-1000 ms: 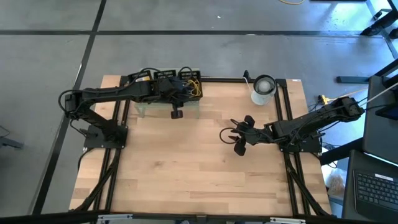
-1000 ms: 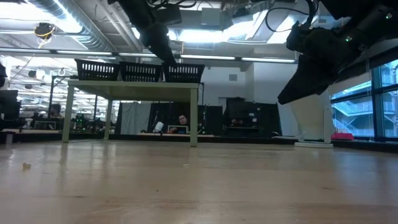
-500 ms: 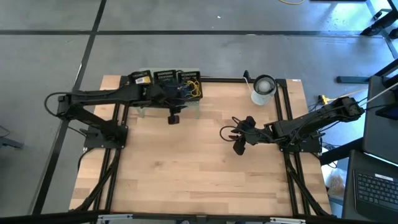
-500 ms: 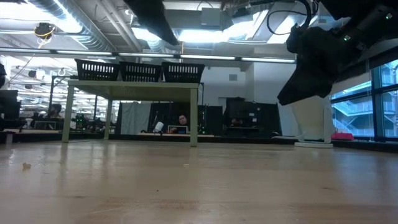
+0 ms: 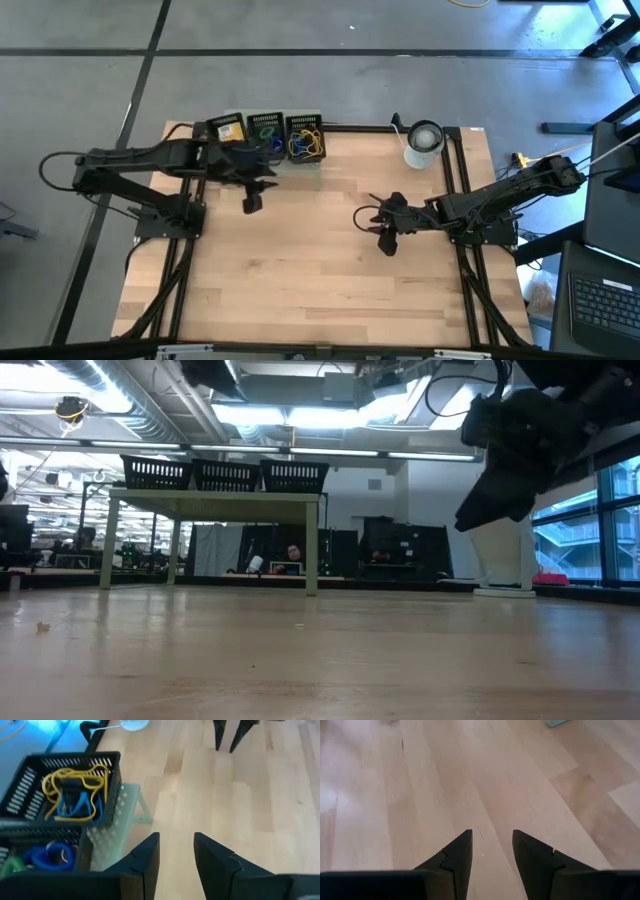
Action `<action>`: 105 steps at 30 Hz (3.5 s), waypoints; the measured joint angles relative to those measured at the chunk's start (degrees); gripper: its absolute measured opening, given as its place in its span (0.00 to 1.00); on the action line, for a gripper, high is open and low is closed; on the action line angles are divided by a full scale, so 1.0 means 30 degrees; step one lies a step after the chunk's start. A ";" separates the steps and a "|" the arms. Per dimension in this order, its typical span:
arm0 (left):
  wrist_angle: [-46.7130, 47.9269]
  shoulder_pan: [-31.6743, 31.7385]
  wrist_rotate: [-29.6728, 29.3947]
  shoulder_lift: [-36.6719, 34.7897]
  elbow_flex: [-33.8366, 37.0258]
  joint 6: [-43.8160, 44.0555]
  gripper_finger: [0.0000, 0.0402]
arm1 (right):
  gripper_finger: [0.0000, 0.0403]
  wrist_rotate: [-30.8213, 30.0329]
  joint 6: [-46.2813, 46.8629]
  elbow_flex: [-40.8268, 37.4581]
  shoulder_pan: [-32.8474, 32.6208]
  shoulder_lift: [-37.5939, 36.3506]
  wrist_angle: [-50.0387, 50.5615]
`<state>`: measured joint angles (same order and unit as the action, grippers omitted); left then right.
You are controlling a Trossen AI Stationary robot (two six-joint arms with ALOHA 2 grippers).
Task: Pick & Place Office Desk Supplies
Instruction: Return to Home Position
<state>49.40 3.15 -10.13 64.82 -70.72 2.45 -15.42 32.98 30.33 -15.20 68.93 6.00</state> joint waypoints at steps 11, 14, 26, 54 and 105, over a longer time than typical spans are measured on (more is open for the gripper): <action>0.1588 -0.0039 -0.0230 -0.5305 0.2252 0.3083 0.28 | 0.36 -0.1165 -0.1392 -0.0557 -0.0007 0.0000 0.0672; 0.1142 -0.0039 -0.0727 -0.7572 0.4081 0.4014 0.29 | 0.36 -0.1424 -0.0481 -0.1447 -0.0007 0.0000 0.0084; -0.3186 -0.0039 -0.0107 -1.5940 1.0509 0.4336 0.28 | 0.36 -0.1566 -0.0136 -0.3470 -0.0007 0.0000 -0.3650; -1.6190 -0.0039 0.1424 -2.0023 2.2420 0.5090 0.29 | 0.36 0.1858 -0.2944 -0.7546 -0.0005 -0.0007 -1.4642; -1.7825 -0.0039 0.0765 -1.9936 2.3401 0.2923 0.29 | 0.36 0.2390 -0.5170 -0.9821 -0.0004 -0.7194 -1.7642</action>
<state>-4.08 3.03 -7.84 5.02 -0.51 11.22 -8.25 17.47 0.86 -15.21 47.34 -46.92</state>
